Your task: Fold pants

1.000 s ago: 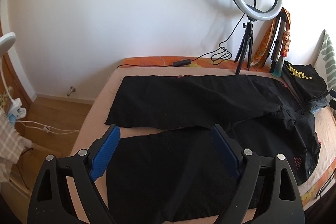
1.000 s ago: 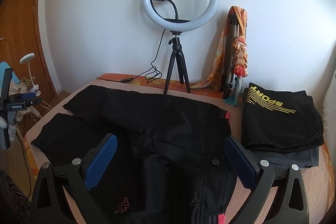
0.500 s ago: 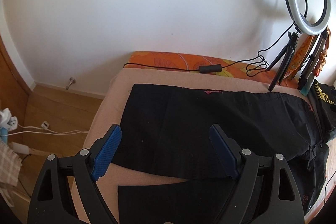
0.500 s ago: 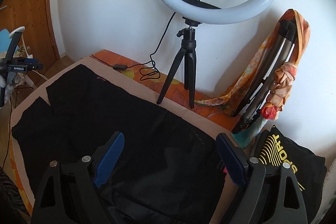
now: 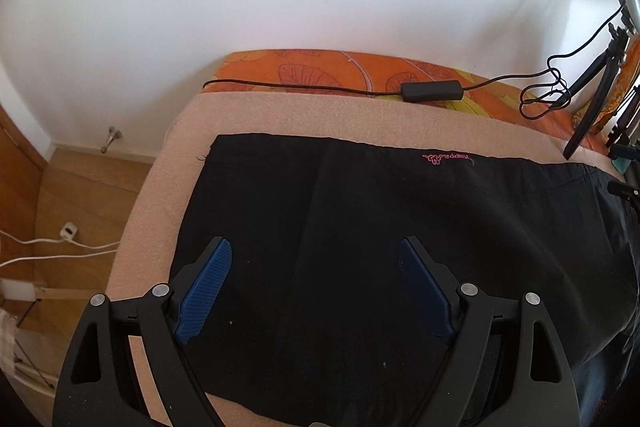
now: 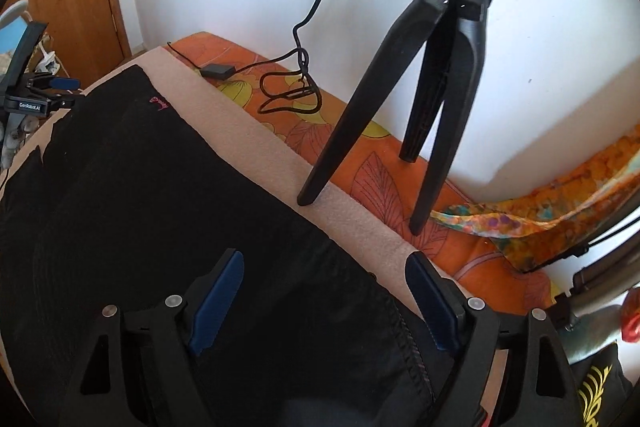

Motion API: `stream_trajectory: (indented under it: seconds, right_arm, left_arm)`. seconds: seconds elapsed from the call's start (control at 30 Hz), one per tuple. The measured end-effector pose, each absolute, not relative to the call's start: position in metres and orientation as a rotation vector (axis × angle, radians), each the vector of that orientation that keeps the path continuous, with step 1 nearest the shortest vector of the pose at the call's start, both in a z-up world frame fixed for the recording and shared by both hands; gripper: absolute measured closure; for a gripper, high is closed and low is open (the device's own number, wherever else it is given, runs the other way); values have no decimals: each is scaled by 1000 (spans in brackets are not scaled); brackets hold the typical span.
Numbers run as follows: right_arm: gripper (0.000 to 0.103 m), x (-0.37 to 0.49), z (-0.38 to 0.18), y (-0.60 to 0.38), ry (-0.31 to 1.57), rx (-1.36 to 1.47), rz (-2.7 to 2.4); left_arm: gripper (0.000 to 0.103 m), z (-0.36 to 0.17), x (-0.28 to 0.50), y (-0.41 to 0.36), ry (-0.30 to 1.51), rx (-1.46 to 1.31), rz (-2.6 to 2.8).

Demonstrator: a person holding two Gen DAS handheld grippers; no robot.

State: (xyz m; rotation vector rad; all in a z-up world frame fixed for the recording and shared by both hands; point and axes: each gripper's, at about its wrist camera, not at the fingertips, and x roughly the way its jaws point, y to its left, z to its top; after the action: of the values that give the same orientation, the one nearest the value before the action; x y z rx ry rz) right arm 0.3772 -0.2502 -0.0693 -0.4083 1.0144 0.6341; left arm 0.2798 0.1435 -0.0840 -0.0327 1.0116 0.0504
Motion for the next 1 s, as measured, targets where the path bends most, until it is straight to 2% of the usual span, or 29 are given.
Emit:
stream_trajectory:
  seconds: [0.2,0.27,0.33,0.47,0.5,0.53,0.63,0.73,1.0]
  right_arm:
    - [20,388,-87,-236,1043,-429,713]
    - [23,391,-95,-231,1073,-435,737]
    - [33,393,-104,-226,1106,-453,754]
    - [40,393,-106,-228,1112,-396,767]
    - [46,391,-106,-229,1109,-381,767]
    - [58,389,-105,-232,1102,-375,765]
    - [84,380,-103,-232,1090,-384,752]
    - [93,370,-98,-226,1073,-427,719]
    - [97,335,-28,-221,881,-468,671]
  left_arm:
    - [18,-95,288,149,1001,-52,75]
    - [18,-97,289,151,995,-61,77]
    - [18,-98,292,152,992,-69,78]
    - [18,-101,297,157,1003,-108,85]
    - [18,-102,298,158,1004,-123,87]
    - [18,-102,300,159,1005,-135,91]
    - [18,-105,302,161,1013,-176,78]
    - [18,-110,303,163,1017,-237,78]
    - [17,-102,304,181,976,-422,75]
